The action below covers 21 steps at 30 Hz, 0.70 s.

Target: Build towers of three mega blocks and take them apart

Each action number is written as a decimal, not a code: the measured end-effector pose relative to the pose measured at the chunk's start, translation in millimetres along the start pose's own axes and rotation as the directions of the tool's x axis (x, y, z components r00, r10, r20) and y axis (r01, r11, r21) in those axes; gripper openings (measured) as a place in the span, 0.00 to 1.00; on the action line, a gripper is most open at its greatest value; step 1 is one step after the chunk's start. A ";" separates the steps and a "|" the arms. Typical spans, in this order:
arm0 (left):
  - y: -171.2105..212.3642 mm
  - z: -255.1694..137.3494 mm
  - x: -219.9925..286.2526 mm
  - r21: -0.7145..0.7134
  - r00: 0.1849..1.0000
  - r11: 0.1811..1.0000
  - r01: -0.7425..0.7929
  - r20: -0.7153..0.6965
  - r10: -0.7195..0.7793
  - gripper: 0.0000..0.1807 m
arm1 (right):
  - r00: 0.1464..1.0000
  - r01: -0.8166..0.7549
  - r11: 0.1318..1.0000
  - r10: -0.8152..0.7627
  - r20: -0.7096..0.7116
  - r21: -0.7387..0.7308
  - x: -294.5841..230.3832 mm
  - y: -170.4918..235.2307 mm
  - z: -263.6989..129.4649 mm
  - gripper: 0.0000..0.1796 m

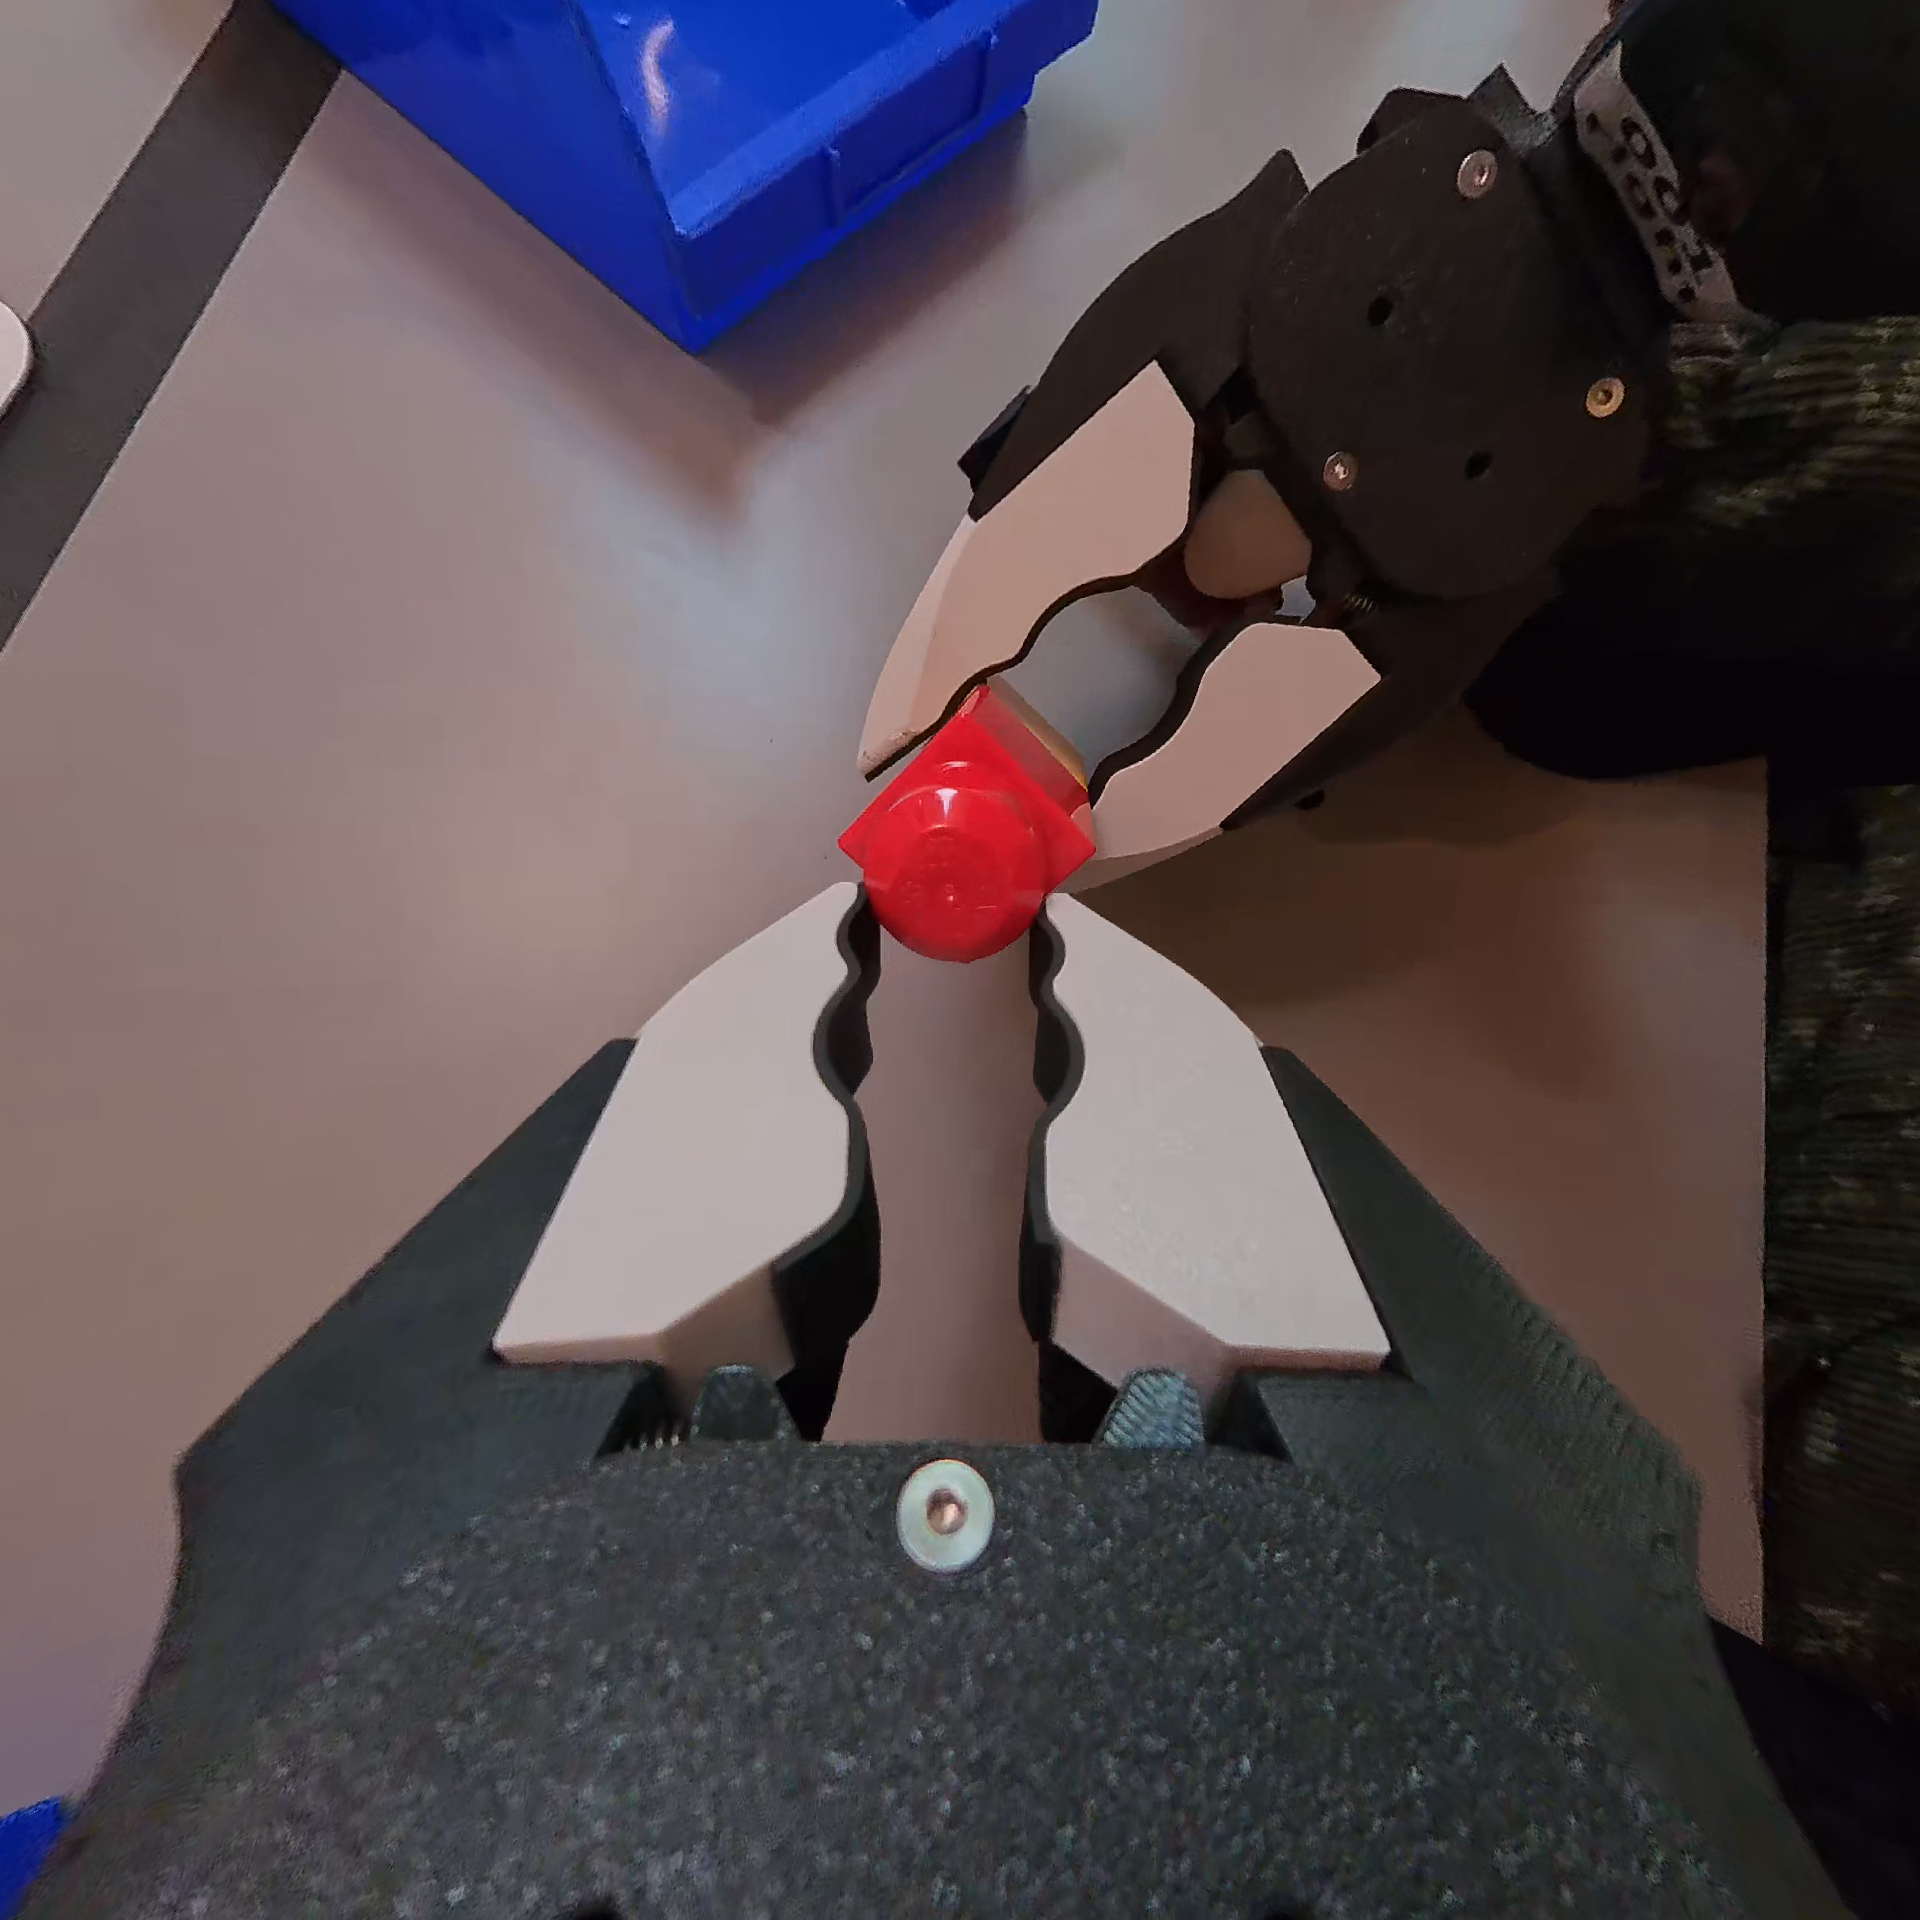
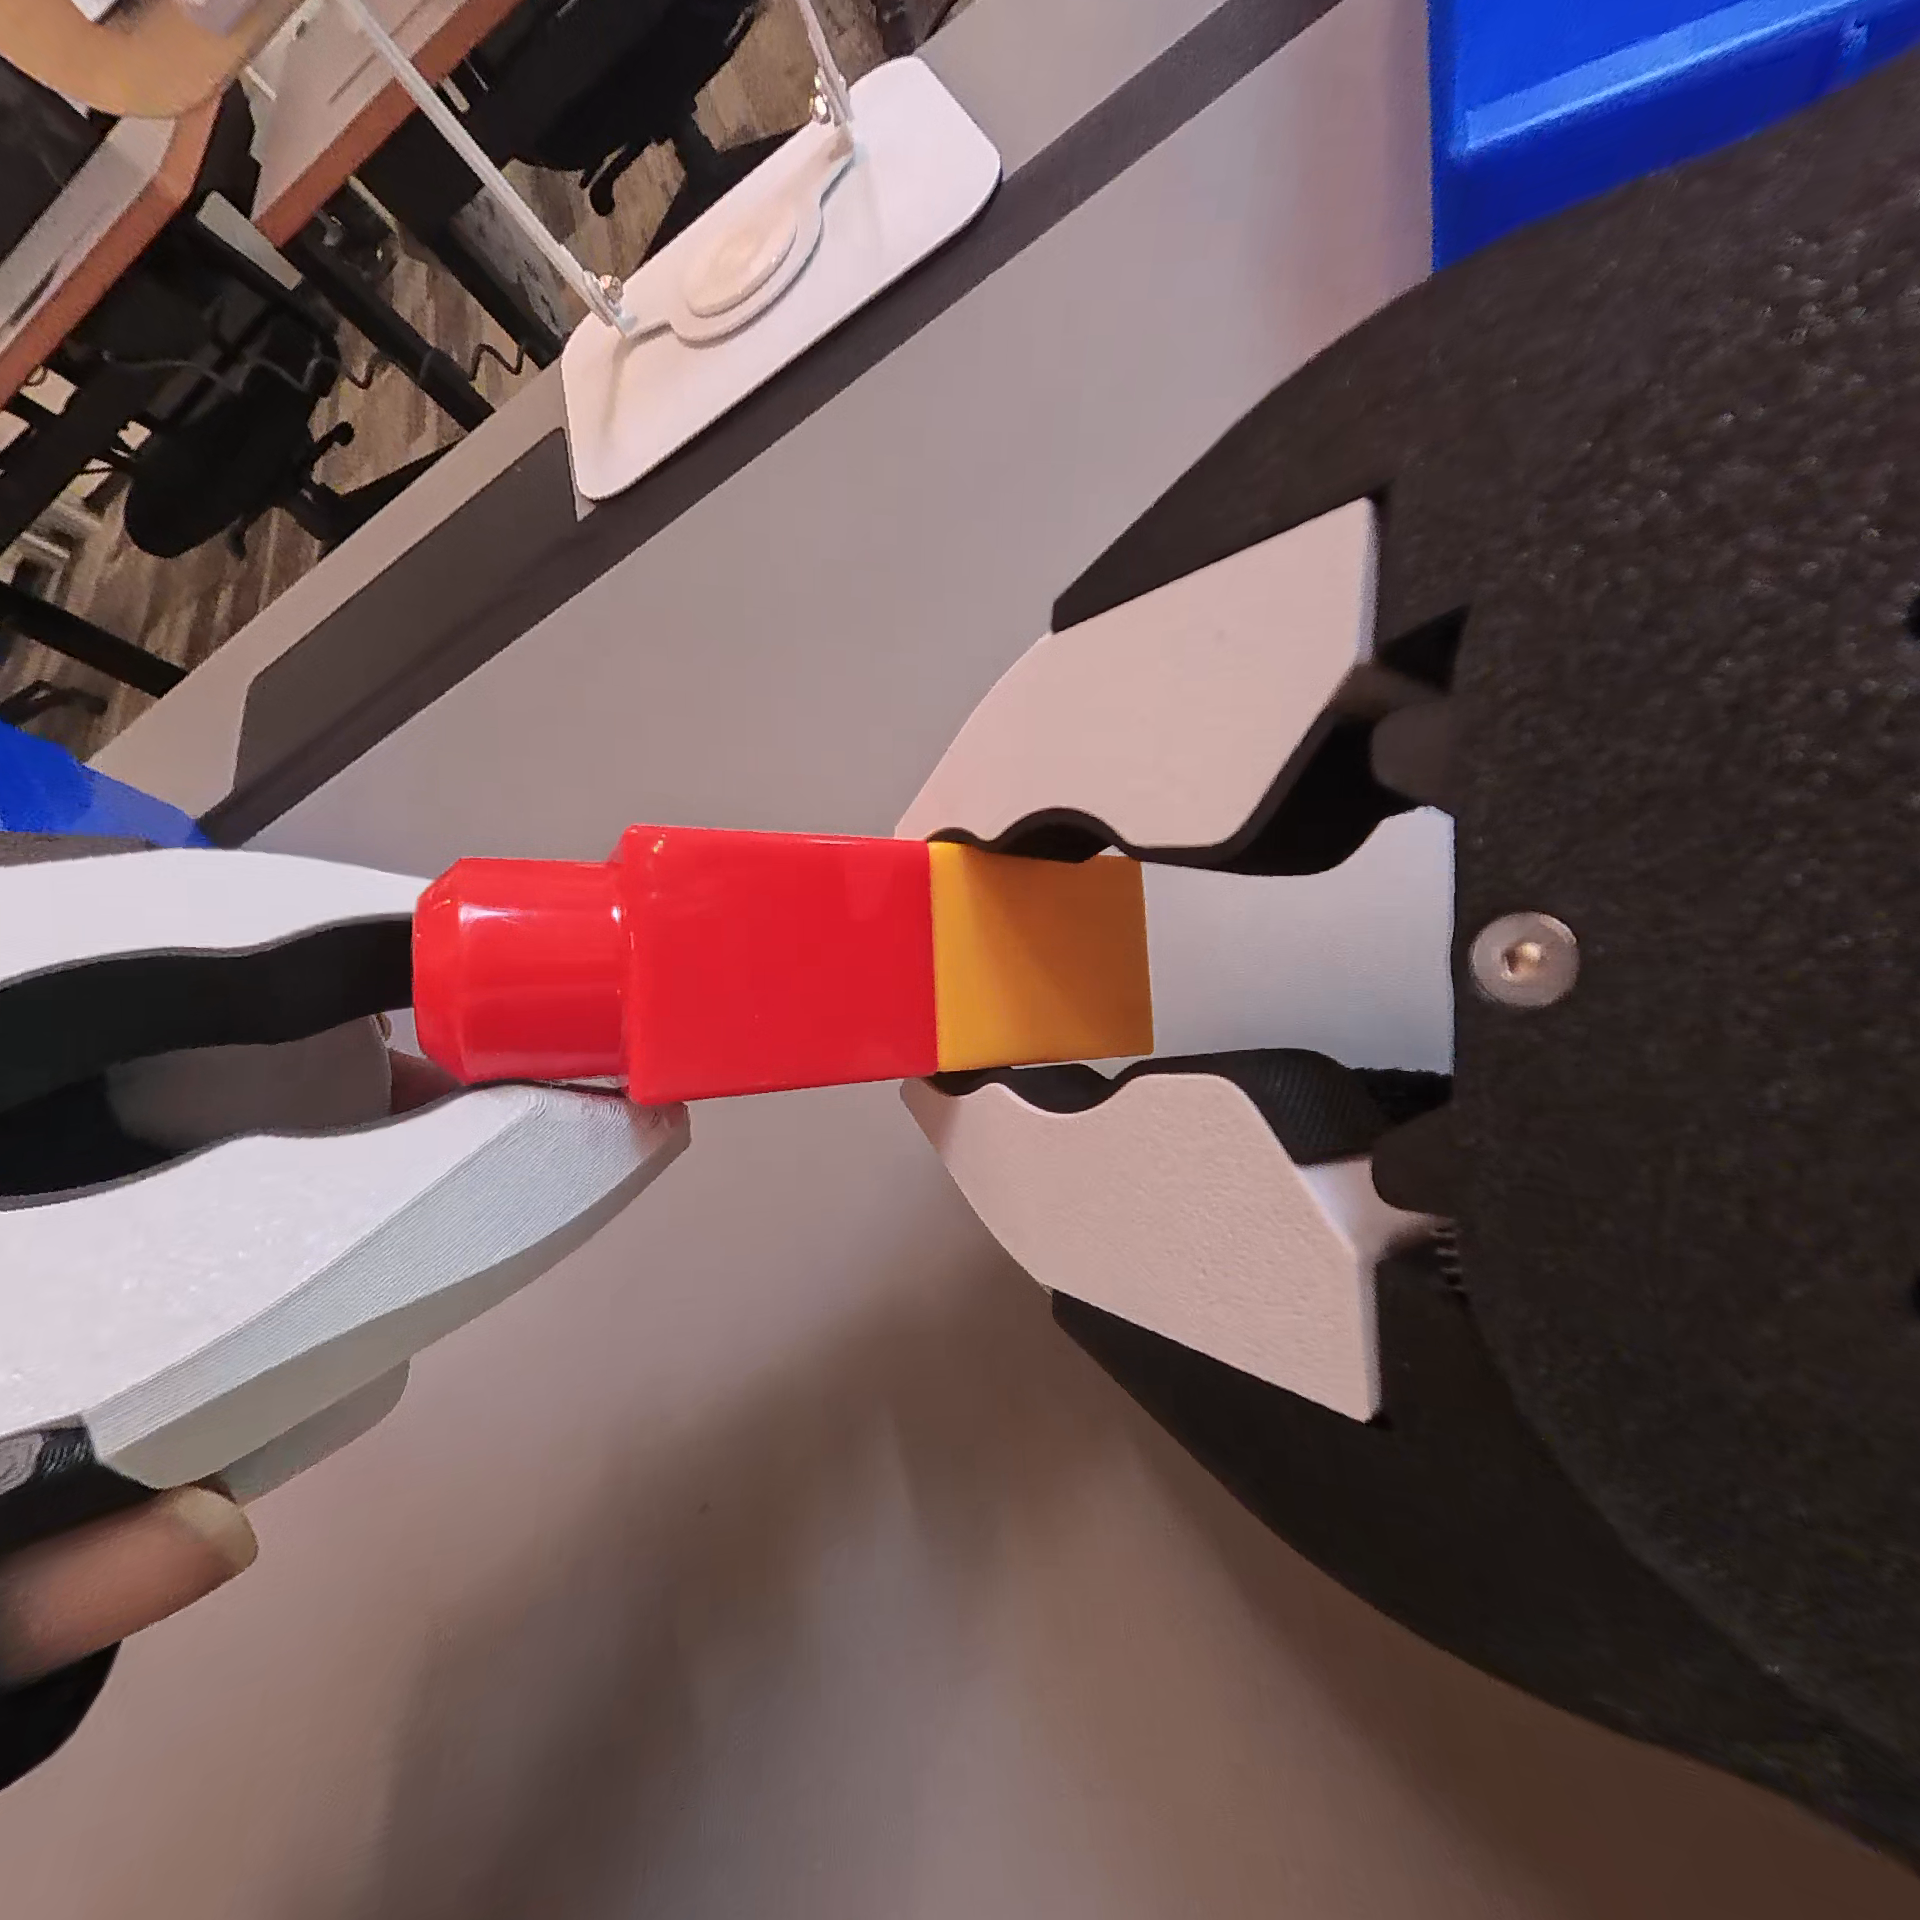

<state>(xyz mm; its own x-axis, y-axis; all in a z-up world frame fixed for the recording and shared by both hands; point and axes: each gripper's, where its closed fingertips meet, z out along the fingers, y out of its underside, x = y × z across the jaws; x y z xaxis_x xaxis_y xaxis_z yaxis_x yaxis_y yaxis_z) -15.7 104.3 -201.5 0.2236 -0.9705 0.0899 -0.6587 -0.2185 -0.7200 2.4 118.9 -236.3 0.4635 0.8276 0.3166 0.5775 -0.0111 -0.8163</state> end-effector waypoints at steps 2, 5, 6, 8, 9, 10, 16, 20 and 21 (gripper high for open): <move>0.2 -0.7 1.0 0.015 1.000 0.999 -0.030 -0.001 0.030 0.15 | 1.000 -0.003 1.000 0.003 0.018 0.002 -1.7 1.0 0.9 0.20; -5.3 -6.3 -0.6 0.069 0.988 0.987 -0.149 0.045 0.146 0.25 | 0.995 -0.037 0.999 0.034 0.095 0.033 -9.0 -3.9 -1.6 0.20; -6.7 -6.7 4.4 0.087 0.977 0.974 -0.211 0.041 0.208 0.29 | 0.992 -0.040 0.998 0.035 0.123 0.042 -12.4 -5.1 -2.8 0.20; -3.1 -1.2 17.0 0.068 0.939 0.937 -0.342 0.038 0.340 0.32 | 0.985 -0.029 0.999 0.022 0.169 0.042 -21.1 -5.8 -3.1 0.20; 1.2 4.3 20.7 0.034 0.919 0.919 -0.393 0.045 0.392 0.32 | 0.981 -0.024 0.999 0.016 0.194 0.040 -26.5 -6.2 -2.8 0.20; 3.3 9.7 21.8 0.007 0.901 0.903 -0.430 0.067 0.429 0.29 | 0.977 -0.015 0.999 0.006 0.211 0.041 -31.0 -7.1 -2.5 0.20; 4.6 14.4 21.7 0.003 0.914 0.916 -0.401 0.074 0.400 0.22 | 0.979 0.026 0.999 -0.031 0.200 0.027 -32.5 -5.4 -3.5 0.20; 10.8 15.0 23.9 -0.012 0.920 0.921 -0.390 0.050 0.390 0.21 | 0.980 0.056 0.998 -0.059 0.190 0.017 -34.7 -4.3 -1.8 0.20; 11.9 15.3 24.2 -0.014 0.920 0.921 -0.388 0.044 0.388 0.21 | 0.980 0.062 0.998 -0.064 0.188 0.013 -35.1 -3.8 -1.3 0.20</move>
<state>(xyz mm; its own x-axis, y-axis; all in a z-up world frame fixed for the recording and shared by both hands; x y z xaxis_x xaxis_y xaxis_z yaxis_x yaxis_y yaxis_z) -7.1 79.8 -218.5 -0.0181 -0.9736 -0.2274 -0.7038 0.1740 -0.6888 -15.2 89.2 -243.7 0.2910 0.9174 0.2716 0.5966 0.0479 -0.8011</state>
